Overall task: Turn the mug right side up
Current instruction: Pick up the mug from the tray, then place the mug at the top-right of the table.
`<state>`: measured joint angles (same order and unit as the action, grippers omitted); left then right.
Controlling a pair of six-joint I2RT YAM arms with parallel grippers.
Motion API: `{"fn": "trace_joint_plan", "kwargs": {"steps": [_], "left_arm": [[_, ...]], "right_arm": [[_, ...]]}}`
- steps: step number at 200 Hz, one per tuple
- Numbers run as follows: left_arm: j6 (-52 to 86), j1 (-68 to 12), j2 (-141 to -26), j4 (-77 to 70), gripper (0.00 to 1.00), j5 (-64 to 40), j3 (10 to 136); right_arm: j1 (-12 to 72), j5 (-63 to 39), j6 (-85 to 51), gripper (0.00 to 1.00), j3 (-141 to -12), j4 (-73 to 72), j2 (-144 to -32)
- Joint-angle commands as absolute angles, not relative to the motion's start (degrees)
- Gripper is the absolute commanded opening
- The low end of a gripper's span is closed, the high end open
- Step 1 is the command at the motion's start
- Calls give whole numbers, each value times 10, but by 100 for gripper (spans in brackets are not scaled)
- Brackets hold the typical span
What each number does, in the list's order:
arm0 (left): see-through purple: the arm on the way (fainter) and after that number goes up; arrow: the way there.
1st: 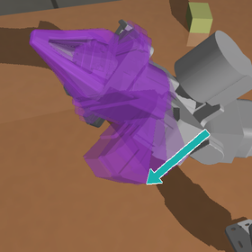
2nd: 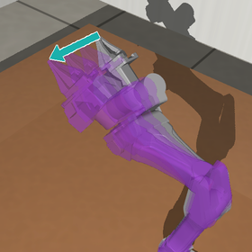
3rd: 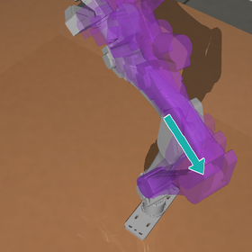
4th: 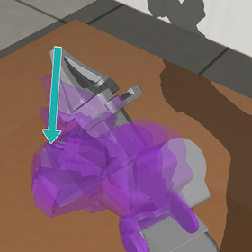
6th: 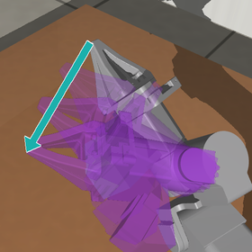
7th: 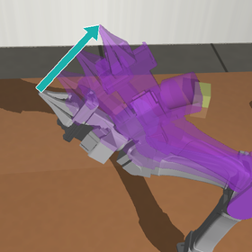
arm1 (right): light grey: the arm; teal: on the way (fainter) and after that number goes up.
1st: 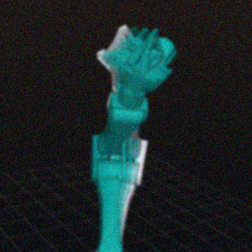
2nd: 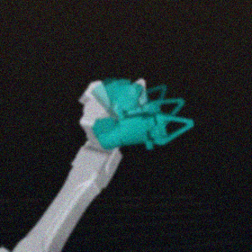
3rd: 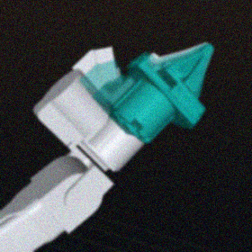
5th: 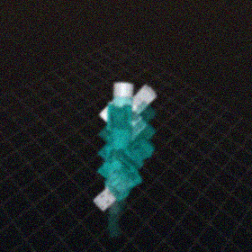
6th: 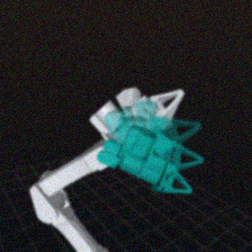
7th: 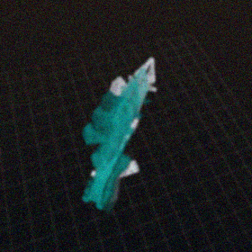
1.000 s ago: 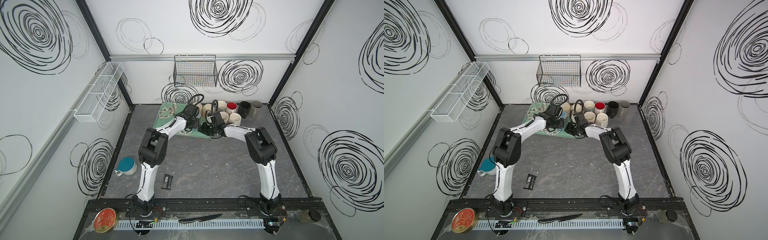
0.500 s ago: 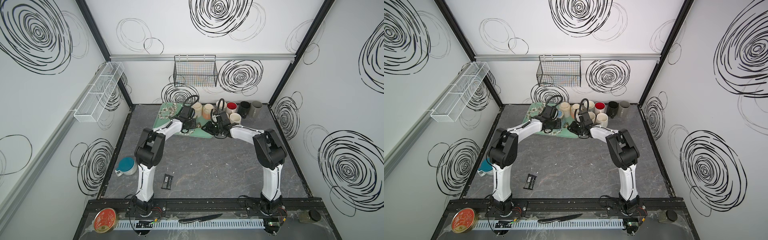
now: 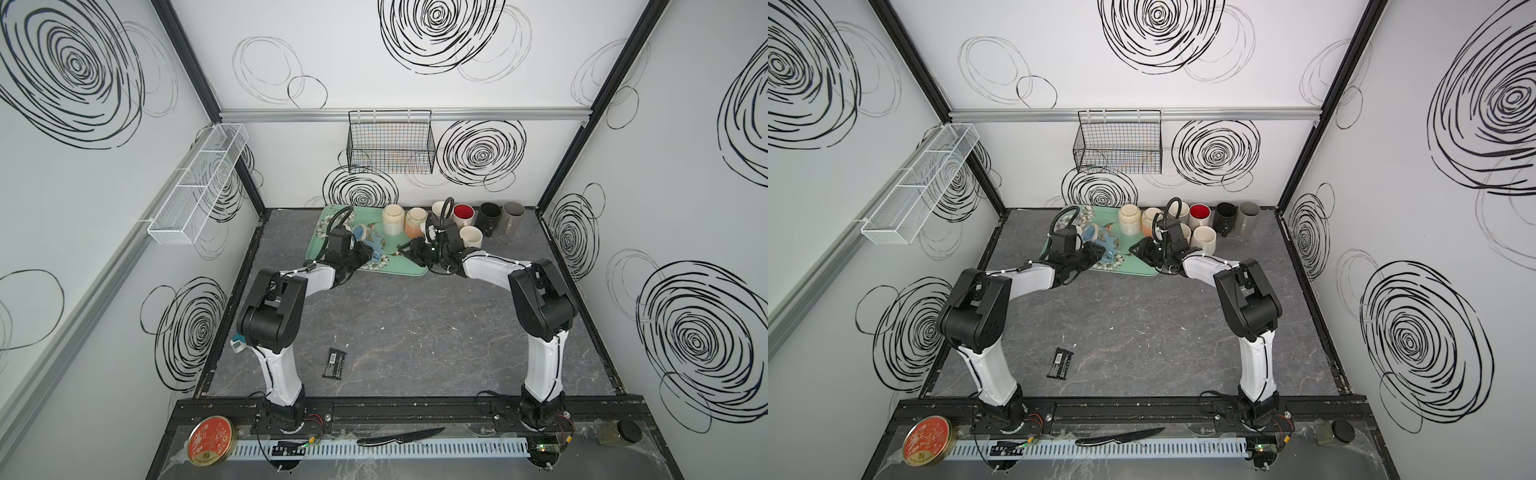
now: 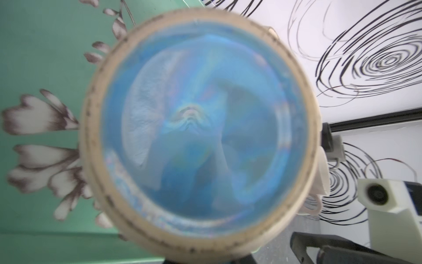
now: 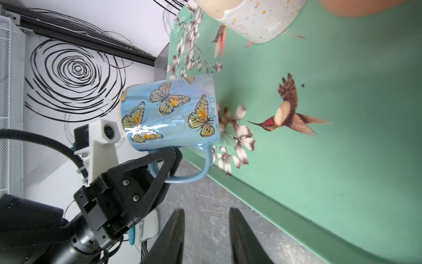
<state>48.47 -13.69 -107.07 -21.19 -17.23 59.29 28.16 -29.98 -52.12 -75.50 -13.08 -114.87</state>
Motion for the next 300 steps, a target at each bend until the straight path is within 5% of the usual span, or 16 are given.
{"fn": "trace_joint_plan", "kwargs": {"steps": [1,244,259,291,300], "left_arm": [[537,-132,-1018,-423,0,-216,594],[719,-163,-967,-662,0,-299,588],[720,-168,-968,-656,0,-305,593],[715,-175,-971,-621,0,-316,593],[715,-177,-970,-621,0,-315,587]], "right_arm": [[274,-335,-555,39,-763,-177,-1122],[266,-480,-693,36,-905,-302,-1195],[267,-486,-705,31,-911,-321,-1195],[265,-524,-725,0,-925,-378,-1199],[263,-528,-717,0,-923,-377,-1192]]}}
